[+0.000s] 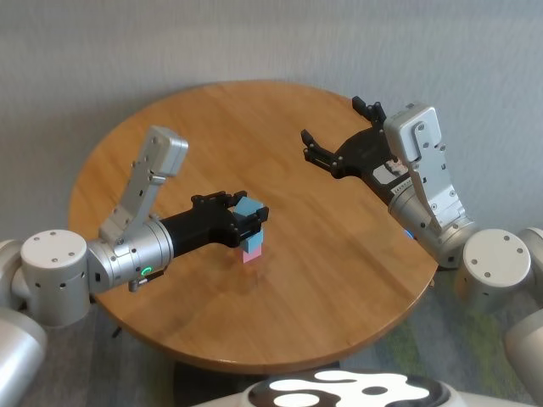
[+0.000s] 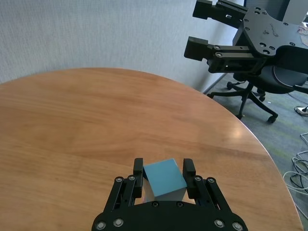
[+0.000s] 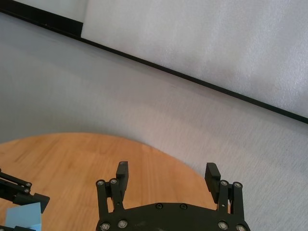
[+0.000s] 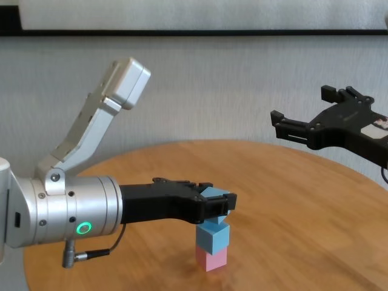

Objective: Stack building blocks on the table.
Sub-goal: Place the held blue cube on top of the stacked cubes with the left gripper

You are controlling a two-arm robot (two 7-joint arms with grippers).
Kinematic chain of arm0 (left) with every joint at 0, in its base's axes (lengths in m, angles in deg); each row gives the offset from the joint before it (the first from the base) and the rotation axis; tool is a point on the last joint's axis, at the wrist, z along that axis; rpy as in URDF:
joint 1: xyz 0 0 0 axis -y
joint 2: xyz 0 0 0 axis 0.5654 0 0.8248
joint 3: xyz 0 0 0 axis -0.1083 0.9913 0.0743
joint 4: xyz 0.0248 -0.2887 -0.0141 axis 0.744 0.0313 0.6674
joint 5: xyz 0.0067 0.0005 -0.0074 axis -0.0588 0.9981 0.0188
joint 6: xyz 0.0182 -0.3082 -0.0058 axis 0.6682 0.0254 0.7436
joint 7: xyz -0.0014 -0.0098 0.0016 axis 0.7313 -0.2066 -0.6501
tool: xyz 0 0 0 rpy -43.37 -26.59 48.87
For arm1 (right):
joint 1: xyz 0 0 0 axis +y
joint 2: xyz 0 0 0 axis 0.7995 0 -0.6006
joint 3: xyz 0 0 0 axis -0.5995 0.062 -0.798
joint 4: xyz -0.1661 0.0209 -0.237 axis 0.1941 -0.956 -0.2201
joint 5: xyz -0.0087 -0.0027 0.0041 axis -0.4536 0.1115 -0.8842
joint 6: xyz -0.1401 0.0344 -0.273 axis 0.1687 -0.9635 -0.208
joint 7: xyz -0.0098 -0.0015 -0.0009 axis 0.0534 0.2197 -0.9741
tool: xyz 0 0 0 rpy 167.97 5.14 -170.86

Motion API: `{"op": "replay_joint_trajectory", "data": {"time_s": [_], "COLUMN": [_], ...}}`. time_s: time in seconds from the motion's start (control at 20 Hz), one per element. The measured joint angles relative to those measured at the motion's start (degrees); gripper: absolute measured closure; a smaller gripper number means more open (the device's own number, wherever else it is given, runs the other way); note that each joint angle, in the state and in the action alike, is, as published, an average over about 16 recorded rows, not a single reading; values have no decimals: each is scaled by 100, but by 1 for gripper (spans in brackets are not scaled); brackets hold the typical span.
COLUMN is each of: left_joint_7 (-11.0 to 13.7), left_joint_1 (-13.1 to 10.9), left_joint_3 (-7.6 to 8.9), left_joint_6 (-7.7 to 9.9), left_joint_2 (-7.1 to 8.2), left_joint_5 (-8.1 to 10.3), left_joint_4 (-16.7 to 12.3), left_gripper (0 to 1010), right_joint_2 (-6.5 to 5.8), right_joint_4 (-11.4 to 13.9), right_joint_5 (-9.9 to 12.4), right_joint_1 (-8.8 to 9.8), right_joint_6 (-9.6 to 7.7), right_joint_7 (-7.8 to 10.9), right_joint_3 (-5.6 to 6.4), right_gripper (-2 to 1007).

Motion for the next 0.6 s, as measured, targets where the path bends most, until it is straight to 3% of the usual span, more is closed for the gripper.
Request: {"op": "replay_joint_trajectory", "data": {"time_s": [0.6], "left_joint_7": [-132], "left_joint_1": [25], "left_joint_3": [-106], "left_joint_6": [-10], "left_joint_2": [47], "left_joint_5": [151], "left_joint_4": [92], "left_gripper": [491], "right_joint_2": [0], "right_joint_4": [0], "right_joint_5": [0], "right_joint_1": [0], "right_joint_6": [0], "right_joint_7": [0], "right_joint_3": [0], "right_gripper": [0]}}
